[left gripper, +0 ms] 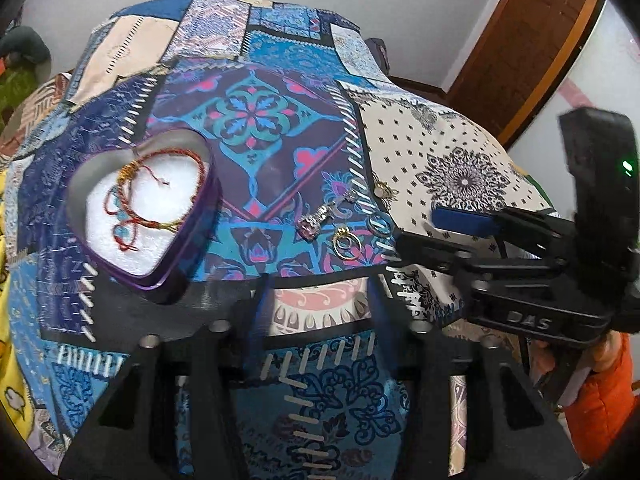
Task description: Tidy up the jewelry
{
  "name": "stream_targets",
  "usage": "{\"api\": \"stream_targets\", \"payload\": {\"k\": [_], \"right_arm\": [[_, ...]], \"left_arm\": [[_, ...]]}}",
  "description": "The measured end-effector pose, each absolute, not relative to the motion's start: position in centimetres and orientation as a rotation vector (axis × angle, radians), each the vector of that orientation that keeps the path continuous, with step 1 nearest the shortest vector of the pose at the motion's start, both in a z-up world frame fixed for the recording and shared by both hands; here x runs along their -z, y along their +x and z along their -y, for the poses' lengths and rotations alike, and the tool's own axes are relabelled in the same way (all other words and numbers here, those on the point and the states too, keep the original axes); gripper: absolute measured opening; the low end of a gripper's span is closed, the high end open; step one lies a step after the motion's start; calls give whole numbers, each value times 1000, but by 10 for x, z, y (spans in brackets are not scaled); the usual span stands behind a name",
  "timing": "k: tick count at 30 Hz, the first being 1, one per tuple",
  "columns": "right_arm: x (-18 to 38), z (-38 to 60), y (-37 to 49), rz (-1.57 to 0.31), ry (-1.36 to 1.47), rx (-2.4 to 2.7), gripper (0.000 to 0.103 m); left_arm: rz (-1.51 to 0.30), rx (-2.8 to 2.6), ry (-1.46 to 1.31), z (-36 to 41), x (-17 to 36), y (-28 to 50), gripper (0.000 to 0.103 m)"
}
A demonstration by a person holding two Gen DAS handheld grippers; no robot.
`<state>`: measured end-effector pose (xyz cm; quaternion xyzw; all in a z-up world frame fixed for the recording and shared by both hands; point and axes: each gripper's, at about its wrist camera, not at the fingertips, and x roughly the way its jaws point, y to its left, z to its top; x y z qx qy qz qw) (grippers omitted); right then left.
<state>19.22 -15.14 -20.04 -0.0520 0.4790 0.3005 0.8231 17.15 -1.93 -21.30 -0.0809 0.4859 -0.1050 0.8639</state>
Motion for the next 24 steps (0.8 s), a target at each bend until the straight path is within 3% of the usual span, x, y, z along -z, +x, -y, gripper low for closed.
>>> {"api": "stream_targets", "payload": {"k": [2, 4, 10, 24], "right_arm": [[202, 151, 195, -1014, -111, -641, 44], [202, 152, 198, -1005, -112, -633, 34], [206, 155, 201, -989, -85, -657, 21], [206, 153, 215, -1025, -92, -663, 21]], "left_arm": [[-1030, 236, -171, 21, 217, 174, 28], [-1030, 248, -170, 22, 219, 175, 28], [-1040, 275, -171, 29, 223, 187, 28], [-1025, 253, -57, 52, 231, 207, 27]]}}
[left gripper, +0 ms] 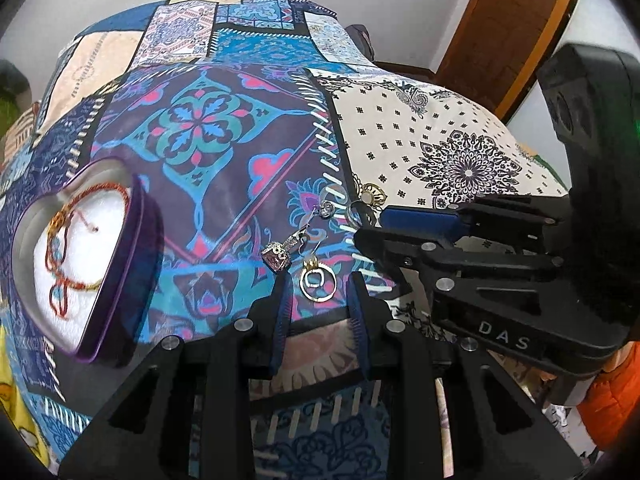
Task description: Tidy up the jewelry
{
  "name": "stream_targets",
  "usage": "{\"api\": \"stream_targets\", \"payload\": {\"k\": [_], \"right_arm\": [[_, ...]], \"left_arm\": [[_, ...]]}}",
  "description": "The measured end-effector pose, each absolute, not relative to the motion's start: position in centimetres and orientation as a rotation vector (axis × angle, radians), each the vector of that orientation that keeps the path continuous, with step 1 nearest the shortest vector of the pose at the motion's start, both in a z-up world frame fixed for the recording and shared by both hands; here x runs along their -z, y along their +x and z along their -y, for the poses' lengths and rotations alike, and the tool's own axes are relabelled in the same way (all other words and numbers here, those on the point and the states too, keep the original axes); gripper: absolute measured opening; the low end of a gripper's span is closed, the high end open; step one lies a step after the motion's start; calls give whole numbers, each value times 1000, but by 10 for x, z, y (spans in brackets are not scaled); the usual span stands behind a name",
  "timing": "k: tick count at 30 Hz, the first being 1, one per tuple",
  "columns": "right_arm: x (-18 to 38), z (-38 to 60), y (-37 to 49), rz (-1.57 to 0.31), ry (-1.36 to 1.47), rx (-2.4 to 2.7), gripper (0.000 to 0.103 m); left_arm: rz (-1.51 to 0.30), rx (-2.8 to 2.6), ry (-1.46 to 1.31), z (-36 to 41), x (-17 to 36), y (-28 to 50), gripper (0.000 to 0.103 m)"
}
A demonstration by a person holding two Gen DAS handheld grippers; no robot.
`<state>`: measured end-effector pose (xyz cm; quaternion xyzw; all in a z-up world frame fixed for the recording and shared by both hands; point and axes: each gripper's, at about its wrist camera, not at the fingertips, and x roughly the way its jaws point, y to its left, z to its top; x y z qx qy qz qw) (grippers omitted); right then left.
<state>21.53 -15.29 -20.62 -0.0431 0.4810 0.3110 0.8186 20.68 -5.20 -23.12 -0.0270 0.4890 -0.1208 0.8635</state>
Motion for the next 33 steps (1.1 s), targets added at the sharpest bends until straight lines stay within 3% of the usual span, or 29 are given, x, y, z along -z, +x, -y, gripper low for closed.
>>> {"api": "stream_targets", "payload": {"k": [5, 22, 33], "right_arm": [[207, 148, 219, -1011, -103, -675, 21], [183, 163, 193, -952, -74, -656, 20], [140, 155, 169, -847, -61, -666, 20]], "left_arm": [[-1012, 241, -41, 52, 233, 209, 18], [-992, 238, -83, 43, 223, 190, 18], [-881, 195, -88, 27, 173, 157, 18]]}}
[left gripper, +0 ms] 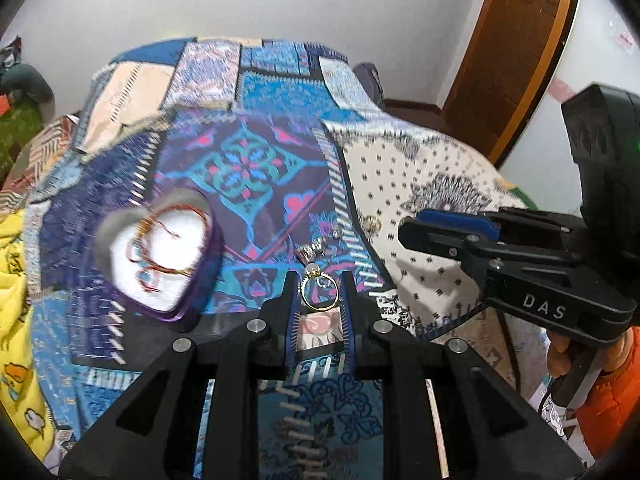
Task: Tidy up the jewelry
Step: 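Carry both rings over the heart tin and open both tools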
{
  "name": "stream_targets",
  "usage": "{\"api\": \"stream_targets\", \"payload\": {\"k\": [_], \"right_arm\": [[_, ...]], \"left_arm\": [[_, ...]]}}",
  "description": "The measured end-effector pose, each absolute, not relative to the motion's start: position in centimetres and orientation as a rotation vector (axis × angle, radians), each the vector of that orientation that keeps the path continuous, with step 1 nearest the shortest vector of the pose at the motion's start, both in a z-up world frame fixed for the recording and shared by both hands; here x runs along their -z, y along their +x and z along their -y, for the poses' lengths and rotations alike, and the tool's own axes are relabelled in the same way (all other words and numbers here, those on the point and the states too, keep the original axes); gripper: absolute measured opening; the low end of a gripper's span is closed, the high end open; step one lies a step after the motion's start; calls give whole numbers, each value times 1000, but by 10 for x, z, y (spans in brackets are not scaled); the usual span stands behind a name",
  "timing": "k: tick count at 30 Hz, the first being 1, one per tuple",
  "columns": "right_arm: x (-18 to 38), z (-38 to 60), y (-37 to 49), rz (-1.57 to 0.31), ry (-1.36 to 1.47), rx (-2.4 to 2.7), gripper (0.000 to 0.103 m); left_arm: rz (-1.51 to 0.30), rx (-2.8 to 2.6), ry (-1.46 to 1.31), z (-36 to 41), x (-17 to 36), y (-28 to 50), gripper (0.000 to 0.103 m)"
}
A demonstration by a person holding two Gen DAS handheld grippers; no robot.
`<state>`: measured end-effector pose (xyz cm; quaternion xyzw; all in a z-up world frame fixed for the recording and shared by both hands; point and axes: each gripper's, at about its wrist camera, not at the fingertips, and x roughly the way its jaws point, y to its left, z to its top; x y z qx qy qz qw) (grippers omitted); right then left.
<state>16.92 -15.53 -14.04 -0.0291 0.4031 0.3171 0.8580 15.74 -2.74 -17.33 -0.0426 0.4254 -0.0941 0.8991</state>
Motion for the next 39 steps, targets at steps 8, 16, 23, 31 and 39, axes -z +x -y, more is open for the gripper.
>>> {"api": "stream_targets", "payload": {"k": [8, 16, 23, 31, 39], "right_arm": [[109, 137, 156, -757, -66, -695, 20], [92, 111, 150, -703, -68, -733, 20], [95, 86, 158, -708, -70, -762, 20], [111, 58, 171, -753, -76, -790, 20], [138, 41, 186, -823, -96, -809, 20]], "left_arm": [[-786, 145, -93, 5, 135, 137, 18], [-709, 105, -115, -25, 110, 125, 18], [-661, 59, -136, -57, 97, 120, 18], [-666, 32, -159, -83, 106, 125, 18], [-730, 41, -174, -93, 134, 143, 18]]}}
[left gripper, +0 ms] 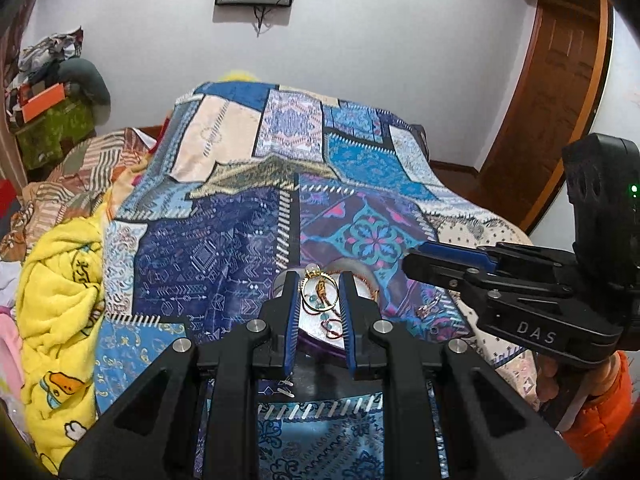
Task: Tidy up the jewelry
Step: 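Carry both rings over the heart tin and open both tools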
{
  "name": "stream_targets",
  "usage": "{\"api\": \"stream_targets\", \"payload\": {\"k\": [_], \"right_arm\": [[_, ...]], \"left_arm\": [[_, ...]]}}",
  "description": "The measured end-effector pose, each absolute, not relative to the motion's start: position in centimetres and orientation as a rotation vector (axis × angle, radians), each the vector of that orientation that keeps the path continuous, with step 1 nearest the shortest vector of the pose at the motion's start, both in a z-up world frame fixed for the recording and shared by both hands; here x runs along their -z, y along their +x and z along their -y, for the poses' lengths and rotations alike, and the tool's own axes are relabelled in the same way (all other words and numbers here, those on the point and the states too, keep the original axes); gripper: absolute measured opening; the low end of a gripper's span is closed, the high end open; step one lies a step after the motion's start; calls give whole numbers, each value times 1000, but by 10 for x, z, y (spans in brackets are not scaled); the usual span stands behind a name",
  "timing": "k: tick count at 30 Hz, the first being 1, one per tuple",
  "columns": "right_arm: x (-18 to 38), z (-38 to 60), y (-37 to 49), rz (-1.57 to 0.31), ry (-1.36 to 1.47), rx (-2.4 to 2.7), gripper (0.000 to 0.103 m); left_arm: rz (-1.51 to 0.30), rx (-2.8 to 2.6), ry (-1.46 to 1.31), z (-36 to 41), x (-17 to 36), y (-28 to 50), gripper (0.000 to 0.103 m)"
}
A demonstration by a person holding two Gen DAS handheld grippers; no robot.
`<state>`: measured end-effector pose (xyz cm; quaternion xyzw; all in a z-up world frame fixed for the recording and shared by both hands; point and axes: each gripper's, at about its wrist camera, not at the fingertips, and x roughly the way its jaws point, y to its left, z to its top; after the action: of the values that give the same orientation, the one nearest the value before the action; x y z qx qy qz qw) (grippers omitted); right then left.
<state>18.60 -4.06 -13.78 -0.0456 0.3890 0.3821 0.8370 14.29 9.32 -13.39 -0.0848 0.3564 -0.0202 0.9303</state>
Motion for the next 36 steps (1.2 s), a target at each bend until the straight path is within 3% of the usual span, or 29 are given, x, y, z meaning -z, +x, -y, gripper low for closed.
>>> {"api": "stream_targets", "payload": {"k": [12, 29, 36], "right_arm": [[167, 24, 197, -911, -135, -837, 20], [165, 19, 194, -886, -194, -792, 21], [146, 32, 186, -835, -181, -759, 32]], "left_arm": [[-803, 62, -184, -98, 169, 170, 18], [-824, 56, -167, -101, 173, 175, 18], [-804, 33, -168, -102, 159, 166, 22]]}}
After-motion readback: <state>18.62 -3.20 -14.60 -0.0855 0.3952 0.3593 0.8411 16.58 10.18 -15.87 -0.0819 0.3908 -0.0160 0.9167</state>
